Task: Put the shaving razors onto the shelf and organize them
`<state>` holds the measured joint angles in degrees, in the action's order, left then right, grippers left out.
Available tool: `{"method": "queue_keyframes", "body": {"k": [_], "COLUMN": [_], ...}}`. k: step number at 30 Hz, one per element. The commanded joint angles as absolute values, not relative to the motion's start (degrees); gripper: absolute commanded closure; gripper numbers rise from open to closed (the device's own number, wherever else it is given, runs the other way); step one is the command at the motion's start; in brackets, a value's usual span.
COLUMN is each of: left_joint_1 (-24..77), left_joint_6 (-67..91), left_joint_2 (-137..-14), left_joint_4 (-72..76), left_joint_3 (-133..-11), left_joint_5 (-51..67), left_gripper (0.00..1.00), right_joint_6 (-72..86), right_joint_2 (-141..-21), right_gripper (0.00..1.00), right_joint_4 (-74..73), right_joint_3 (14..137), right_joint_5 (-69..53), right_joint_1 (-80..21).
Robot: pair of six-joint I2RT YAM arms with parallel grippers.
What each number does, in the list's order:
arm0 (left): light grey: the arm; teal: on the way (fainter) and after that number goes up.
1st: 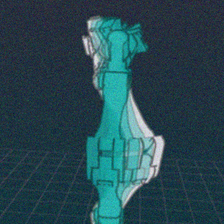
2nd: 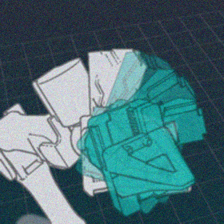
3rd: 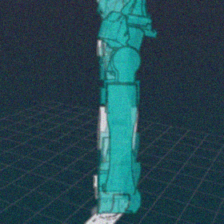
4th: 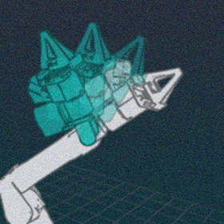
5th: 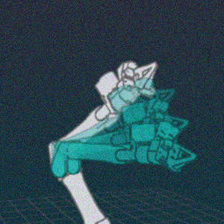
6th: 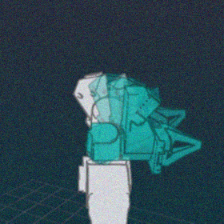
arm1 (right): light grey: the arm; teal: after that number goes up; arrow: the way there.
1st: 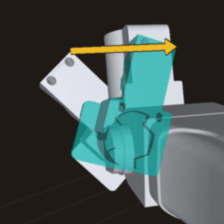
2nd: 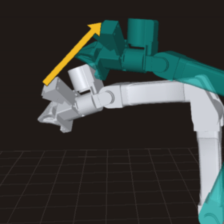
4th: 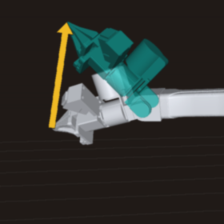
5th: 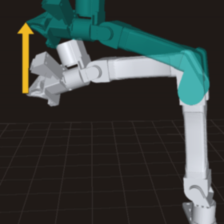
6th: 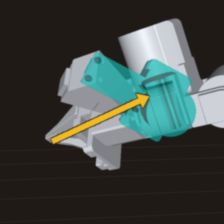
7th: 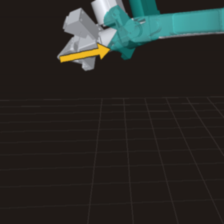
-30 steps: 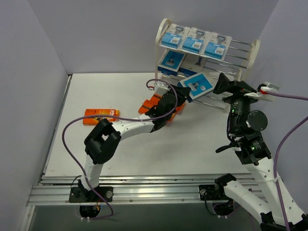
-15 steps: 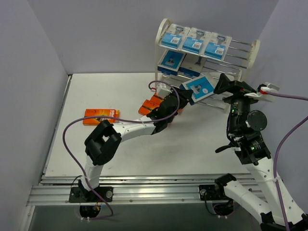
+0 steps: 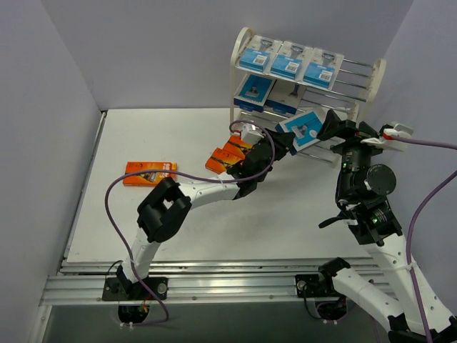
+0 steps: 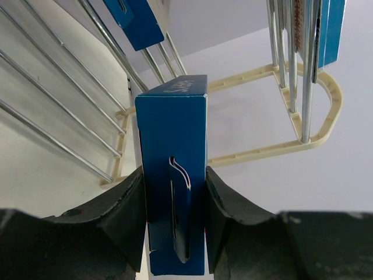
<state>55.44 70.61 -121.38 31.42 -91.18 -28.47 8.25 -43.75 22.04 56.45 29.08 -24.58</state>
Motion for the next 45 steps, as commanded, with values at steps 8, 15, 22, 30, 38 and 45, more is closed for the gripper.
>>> {"method": "queue_keyframes", "body": {"k": [8, 15, 22, 30, 38, 45], "left_joint_1": [55.8, 56.2, 57.4, 58.4, 58.6, 58.8], "left_joint_6": [69.4, 67.8, 67.2, 65.2, 64.4, 64.6], "left_joint_2": [-126.9, -130.9, -134.8, -137.5, -139.9, -140.9], "left_joint_4": [38.1, 37.7, 37.5, 37.2, 35.3, 35.0], "left_joint_3": [-102.0, -107.8, -112.8, -115.2, -118.8, -119.7], "left_joint_5": [-31.4, -33.2, -35.2, -36.6, -35.9, -34.6], "left_gripper": [0.98, 0.98, 0.98, 0.91, 0.73, 0.63], "right_joint_6": [4.3, 3.7, 3.9, 3.2, 3.3, 2.8], "right_joint_2": [-42.4, -41.7, -41.6, -40.9, -40.7, -40.5], "right_gripper": [0.10, 0.10, 0.10, 0.09, 0.09, 0.09], "right_joint_4": [24.7, 24.8, 25.1, 25.2, 25.6, 26.0], "right_joint_3": [59.0, 59.1, 58.6, 58.8, 58.5, 58.1], "right_joint_5": [32.8, 33.6, 34.1, 35.7, 35.9, 36.6], "right_joint_1": [-26.5, -27.6, -28.4, -29.1, -29.4, -29.7]}}
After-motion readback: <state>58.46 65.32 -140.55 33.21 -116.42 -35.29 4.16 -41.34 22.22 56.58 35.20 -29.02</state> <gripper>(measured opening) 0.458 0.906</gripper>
